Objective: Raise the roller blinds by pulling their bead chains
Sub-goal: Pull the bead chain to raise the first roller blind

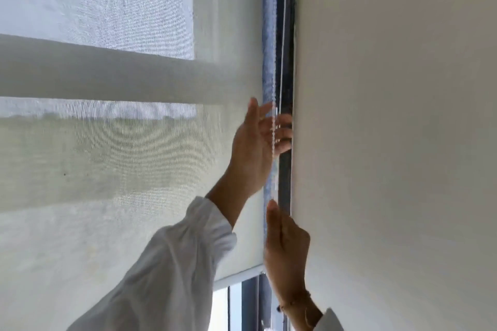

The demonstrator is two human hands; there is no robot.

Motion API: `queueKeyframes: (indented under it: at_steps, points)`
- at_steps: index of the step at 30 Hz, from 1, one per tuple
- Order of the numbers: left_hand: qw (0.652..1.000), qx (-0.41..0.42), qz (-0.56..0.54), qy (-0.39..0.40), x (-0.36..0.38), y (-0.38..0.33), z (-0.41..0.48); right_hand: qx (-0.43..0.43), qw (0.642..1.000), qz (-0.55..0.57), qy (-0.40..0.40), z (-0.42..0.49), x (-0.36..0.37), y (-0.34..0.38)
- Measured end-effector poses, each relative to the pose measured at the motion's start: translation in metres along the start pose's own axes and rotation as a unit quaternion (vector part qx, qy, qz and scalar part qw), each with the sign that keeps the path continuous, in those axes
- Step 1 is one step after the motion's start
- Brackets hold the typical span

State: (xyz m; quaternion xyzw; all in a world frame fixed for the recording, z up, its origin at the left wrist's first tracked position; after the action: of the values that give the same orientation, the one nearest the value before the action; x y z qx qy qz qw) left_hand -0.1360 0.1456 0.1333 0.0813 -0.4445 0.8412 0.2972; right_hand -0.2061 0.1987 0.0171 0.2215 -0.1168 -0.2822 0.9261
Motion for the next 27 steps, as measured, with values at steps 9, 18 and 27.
queueKeyframes:
  at_steps: [9, 18, 27]
  points:
    - [0.978, 0.134, 0.106, -0.116, 0.02, -0.017, -0.015, 0.312, 0.897, 0.312, 0.031, 0.015, 0.025, -0.07]
    - [0.905, 0.209, 0.36, -0.089, -0.026, 0.05, -0.067, 0.271, 0.858, 0.405, 0.159, 0.145, 0.026, 0.014]
    - [0.966, 0.006, 0.254, -0.037, -0.071, 0.116, -0.095, 0.057, 0.987, 0.127, -0.078, 0.137, -0.005, 0.068]
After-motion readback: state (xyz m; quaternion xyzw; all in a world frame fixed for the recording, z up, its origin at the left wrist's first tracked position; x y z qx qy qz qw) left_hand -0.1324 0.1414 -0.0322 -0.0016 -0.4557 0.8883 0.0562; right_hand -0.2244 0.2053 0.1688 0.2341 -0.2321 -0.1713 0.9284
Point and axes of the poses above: each hand's wrist, its own z-axis towards the middle knuckle, its own x-axis out of the palm, y = z × x, the point moved 10 cm from there along z, towards the middle knuckle, and after that the axes turned 1 degree about -z, right-handed, at the moved point
